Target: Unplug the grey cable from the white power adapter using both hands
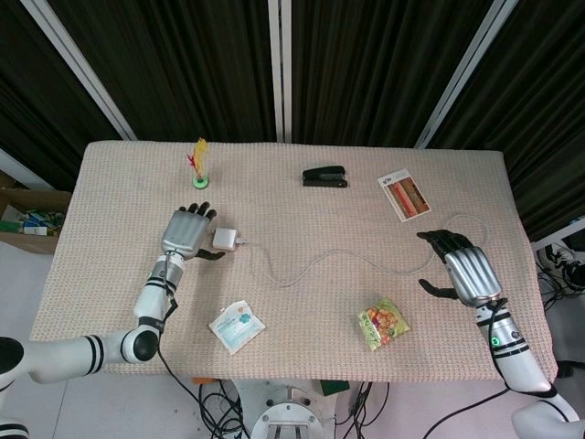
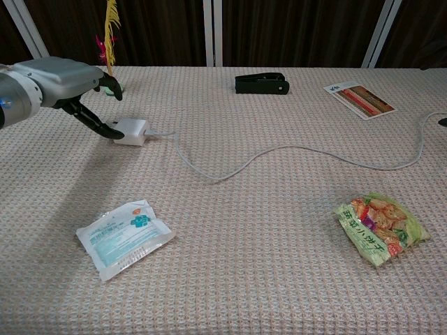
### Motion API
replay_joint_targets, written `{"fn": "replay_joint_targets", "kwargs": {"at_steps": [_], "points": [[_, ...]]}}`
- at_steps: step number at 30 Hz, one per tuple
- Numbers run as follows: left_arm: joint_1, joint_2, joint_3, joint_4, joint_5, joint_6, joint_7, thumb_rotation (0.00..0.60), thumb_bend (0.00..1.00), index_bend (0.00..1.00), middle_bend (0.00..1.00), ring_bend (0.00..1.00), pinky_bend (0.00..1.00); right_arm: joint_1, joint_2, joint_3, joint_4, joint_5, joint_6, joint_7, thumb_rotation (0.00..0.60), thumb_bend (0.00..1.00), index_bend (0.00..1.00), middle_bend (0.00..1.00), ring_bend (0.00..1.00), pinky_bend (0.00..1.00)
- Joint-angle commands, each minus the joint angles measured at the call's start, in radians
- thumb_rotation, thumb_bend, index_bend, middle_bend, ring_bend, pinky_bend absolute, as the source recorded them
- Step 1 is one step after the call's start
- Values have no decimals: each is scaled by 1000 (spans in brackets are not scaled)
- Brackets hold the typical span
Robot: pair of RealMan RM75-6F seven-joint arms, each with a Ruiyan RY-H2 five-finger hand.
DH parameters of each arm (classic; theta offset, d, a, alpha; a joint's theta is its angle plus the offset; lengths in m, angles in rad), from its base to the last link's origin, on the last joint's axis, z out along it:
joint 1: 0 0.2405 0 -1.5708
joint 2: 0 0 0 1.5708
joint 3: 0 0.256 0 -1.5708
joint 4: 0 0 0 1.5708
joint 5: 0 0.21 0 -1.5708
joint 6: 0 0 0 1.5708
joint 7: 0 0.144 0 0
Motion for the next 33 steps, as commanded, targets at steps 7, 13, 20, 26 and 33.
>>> {"fn": "replay_joint_targets", "kwargs": {"at_steps": [7, 13, 20, 26, 33], "points": [[-29, -33, 13, 54, -5, -28, 22, 557, 60, 242, 242, 560, 681, 2, -2, -2, -1, -2, -3, -4, 600, 216, 241, 263, 175, 273], [-59, -61, -6, 68, -63, -38, 60, 590, 60, 266, 280, 687, 770, -5, -2, -5, -3, -7, 11, -1, 600, 216, 243, 263, 175, 273], [-96, -83, -18, 80, -138, -69, 85, 597, 120, 309, 284, 702, 783, -13, -7, -11, 8, -7, 16, 10, 600, 216, 245, 263, 175, 273], [-109, -94, -20, 94, -162, -80, 74, 597, 194, 343, 305, 702, 783, -16, -8, -13, 16, -5, 16, 18, 600, 216, 245, 262, 175, 273], [-115, -88, -8, 93, -175, -74, 78, 597, 194, 343, 307, 700, 783, -16, -8, -12, 21, -4, 14, 25, 600, 215, 245, 263, 175, 273]]}}
